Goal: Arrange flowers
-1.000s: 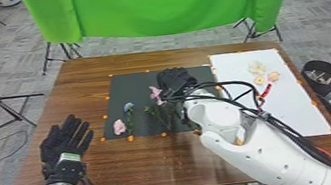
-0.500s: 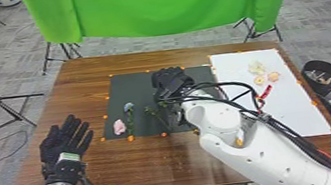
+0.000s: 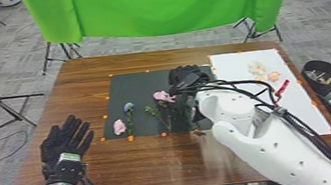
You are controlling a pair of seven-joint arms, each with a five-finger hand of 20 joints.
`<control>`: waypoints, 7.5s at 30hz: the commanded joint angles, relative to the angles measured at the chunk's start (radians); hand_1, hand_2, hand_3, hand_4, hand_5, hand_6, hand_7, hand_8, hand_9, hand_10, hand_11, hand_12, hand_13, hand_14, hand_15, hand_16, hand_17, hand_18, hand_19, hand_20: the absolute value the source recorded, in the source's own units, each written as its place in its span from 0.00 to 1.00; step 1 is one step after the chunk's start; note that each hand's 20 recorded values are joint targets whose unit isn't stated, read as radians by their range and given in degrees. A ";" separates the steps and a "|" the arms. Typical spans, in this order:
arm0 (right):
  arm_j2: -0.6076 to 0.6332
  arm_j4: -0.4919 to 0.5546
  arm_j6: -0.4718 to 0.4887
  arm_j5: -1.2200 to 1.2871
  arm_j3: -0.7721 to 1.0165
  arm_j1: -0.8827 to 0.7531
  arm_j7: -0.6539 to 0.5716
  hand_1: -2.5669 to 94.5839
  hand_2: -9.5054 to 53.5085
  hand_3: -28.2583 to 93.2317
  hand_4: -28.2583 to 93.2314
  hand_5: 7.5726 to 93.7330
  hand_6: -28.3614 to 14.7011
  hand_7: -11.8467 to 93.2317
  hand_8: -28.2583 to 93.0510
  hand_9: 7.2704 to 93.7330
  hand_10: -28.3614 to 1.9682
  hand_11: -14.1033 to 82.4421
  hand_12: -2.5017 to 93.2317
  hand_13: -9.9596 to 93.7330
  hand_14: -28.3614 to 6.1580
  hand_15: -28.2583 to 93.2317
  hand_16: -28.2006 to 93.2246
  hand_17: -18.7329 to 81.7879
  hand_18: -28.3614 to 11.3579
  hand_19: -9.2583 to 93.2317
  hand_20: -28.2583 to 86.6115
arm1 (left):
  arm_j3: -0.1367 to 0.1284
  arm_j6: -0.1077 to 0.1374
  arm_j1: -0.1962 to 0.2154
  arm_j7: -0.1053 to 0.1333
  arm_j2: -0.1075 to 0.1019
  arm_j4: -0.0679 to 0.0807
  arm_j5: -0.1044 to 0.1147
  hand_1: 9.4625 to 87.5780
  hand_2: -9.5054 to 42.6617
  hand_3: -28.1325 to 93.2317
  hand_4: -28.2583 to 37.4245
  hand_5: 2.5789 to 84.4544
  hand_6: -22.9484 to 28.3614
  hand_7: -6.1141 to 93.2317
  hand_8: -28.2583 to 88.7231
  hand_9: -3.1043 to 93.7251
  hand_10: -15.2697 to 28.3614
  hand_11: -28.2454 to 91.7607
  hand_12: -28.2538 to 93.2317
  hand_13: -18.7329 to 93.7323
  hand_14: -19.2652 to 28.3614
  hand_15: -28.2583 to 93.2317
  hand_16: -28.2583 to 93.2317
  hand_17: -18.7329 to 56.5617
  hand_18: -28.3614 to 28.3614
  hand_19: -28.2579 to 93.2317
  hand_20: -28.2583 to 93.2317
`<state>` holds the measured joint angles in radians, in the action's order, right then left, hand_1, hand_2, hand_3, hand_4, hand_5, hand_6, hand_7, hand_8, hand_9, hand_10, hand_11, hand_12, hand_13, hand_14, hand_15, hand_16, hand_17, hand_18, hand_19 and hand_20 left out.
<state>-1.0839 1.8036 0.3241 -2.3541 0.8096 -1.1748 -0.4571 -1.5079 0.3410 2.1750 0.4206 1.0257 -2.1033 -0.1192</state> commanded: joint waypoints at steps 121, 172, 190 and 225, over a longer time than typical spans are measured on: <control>0.270 -0.062 0.025 0.064 0.331 -0.119 -0.168 0.58 0.11 0.90 0.00 0.51 0.60 0.24 0.13 0.47 0.53 0.21 0.14 0.53 0.52 0.35 0.36 0.42 0.28 0.66 0.44 | 0.014 -0.073 0.005 -0.001 0.002 -0.003 -0.008 0.25 0.52 0.84 0.00 0.48 0.64 0.28 0.15 0.37 0.71 0.49 0.32 0.39 0.75 0.61 0.15 0.16 0.76 0.56 0.31; 0.275 0.163 -0.231 -0.041 0.285 -0.248 -0.002 0.67 0.13 0.78 0.00 0.81 0.68 0.33 0.27 0.90 0.59 0.31 0.40 0.83 0.59 0.44 0.57 0.49 0.28 0.76 0.55 | 0.014 -0.070 0.011 -0.010 0.020 -0.004 -0.011 0.25 0.53 0.84 0.00 0.48 0.64 0.28 0.15 0.38 0.71 0.49 0.32 0.39 0.75 0.61 0.15 0.16 0.76 0.56 0.31; -0.006 0.083 -0.183 -0.062 0.017 -0.121 0.073 0.65 0.13 0.79 0.00 0.80 0.67 0.32 0.26 0.89 0.59 0.30 0.39 0.83 0.60 0.44 0.56 0.49 0.27 0.77 0.54 | 0.027 -0.075 -0.016 -0.050 0.017 0.011 -0.021 0.25 0.53 0.84 0.00 0.48 0.64 0.28 0.15 0.38 0.71 0.49 0.32 0.39 0.75 0.61 0.15 0.16 0.76 0.56 0.31; -0.049 0.015 -0.071 -0.040 0.011 -0.106 0.028 0.61 0.02 0.82 0.00 0.74 0.67 0.30 0.22 0.83 0.58 0.23 0.32 0.77 0.61 0.41 0.54 0.46 0.26 0.72 0.50 | 0.012 -0.067 -0.014 -0.042 0.014 0.007 -0.018 0.25 0.52 0.84 0.00 0.48 0.64 0.28 0.15 0.37 0.71 0.49 0.32 0.38 0.75 0.61 0.15 0.16 0.76 0.56 0.31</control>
<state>-1.1309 1.7990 0.2341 -2.4038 0.8092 -1.2719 -0.4189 -1.4853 0.2793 2.1540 0.3814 1.0387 -2.0918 -0.1333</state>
